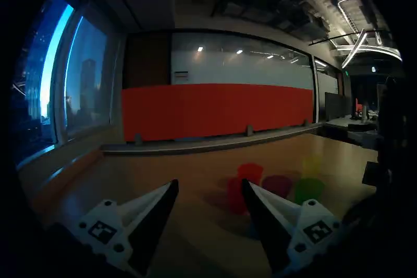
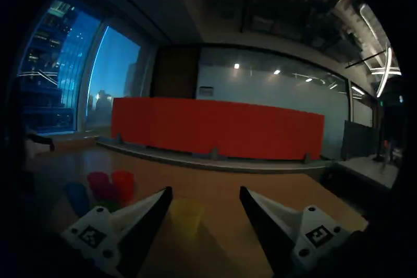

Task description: Pour water

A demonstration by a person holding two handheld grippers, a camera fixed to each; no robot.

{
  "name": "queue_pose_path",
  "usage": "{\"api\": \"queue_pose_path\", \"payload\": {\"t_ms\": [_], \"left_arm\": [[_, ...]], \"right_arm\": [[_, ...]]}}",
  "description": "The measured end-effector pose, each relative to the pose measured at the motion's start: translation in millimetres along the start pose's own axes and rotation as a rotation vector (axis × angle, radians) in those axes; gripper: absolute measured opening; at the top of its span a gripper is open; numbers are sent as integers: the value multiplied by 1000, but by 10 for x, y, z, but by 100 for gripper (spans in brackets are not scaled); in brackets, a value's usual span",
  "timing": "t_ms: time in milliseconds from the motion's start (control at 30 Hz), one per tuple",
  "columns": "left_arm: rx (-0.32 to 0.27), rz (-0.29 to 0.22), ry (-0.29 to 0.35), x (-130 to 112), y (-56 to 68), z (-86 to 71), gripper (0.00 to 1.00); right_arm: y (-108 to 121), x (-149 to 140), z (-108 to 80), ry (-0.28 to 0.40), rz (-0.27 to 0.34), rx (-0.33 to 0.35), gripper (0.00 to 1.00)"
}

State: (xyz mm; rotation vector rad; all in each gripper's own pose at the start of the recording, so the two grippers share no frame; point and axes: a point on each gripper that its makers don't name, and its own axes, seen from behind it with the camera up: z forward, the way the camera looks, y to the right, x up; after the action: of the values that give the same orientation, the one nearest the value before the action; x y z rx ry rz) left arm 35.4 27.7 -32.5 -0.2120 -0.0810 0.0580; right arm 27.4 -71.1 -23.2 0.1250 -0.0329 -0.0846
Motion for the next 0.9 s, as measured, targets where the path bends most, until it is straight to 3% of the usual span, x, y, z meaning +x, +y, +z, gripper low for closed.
{"api": "queue_pose_path", "payload": {"t_ms": [300,700,900], "left_arm": [[97,17,54,191,-123,-35,88],[175,5,90,302,-258,-75,89],[194,21,112,285,-265,-55,88]], "right_arm": [[56,105,-27,46,24,-53,100],[119,283,-76,90,64,-54,100],[153,318,-121,99,91,-40,100]]}}
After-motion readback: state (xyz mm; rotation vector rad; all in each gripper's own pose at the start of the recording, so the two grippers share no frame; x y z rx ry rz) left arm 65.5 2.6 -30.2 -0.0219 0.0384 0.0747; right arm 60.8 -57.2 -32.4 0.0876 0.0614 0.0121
